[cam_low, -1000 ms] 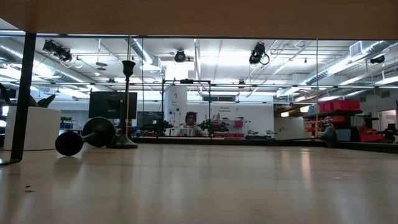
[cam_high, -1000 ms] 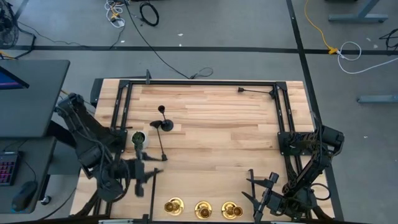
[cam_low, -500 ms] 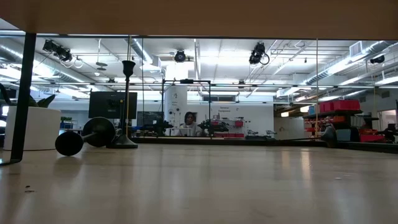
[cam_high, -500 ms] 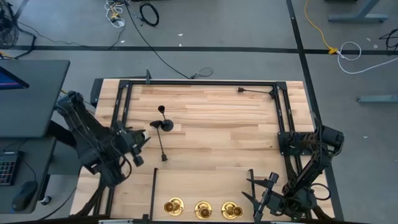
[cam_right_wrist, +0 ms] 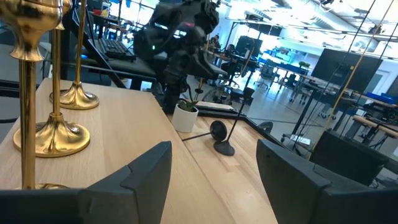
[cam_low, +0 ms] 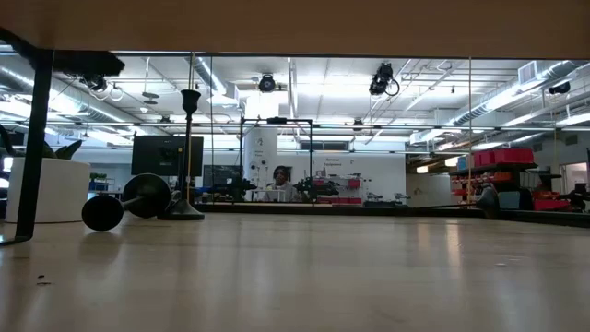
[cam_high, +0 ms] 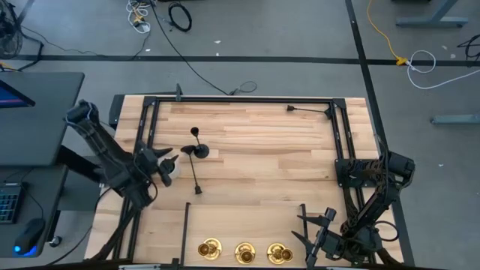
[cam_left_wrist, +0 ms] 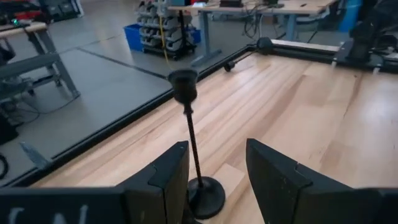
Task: Pick & Place candle stick holders
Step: Put the middle black candlestick on the shelf
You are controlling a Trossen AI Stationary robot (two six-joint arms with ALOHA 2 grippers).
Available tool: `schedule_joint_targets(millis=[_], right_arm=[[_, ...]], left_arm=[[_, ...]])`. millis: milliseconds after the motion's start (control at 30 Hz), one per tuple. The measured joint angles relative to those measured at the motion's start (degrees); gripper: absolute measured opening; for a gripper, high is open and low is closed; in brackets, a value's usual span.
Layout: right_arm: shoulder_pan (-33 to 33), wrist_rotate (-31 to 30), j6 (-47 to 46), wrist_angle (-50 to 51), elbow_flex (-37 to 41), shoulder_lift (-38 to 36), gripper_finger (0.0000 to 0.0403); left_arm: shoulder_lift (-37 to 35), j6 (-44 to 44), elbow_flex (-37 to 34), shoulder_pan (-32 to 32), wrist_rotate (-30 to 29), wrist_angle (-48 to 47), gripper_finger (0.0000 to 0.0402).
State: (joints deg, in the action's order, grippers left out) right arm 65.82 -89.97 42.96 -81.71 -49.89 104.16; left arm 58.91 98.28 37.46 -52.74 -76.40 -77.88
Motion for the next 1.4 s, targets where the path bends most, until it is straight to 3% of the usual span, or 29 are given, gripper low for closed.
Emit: schedule_joint_targets(millis=[167,300,767,900,1067,1300,1400], right_arm=[[-0.5,0.0,0.0,0.0,0.0,0.0,0.0236],[-1.0,0.0,0.0,0.0,0.0,0.0,0.0236],[-1.5,1.0,1.1,0.7,0.0,0.0,0.0236],[-1.7,1.1,1.3,0.9,0.0,0.0,0.0236],[-1.7,1.4,1.9,1.2,0.0,0.0,0.0236],[-1.7,3.0,3.2,1.3,0.0,0.0,0.0236],[-1.7,3.1,3.5,1.3,0.0,0.0,0.0236]], left_arm=[[-2.1,-3.2,-8.6,1.7,-3.4,11.4,0.0162],[-2.5,-5.3,-11.5,3.2,-5.3,15.9,0.0155],[-2.3,-11.9,-12.5,10.3,-8.0,24.7,0.0122],[-2.3,-15.2,-12.5,12.8,-4.8,28.8,0.0122],[-1.9,-30.1,-15.5,16.0,-3.4,45.3,0.0122],[-1.9,-40.0,-23.1,22.7,2.9,61.4,0.0122],[-1.9,-49.1,-25.4,24.4,5.6,72.8,0.0122]])
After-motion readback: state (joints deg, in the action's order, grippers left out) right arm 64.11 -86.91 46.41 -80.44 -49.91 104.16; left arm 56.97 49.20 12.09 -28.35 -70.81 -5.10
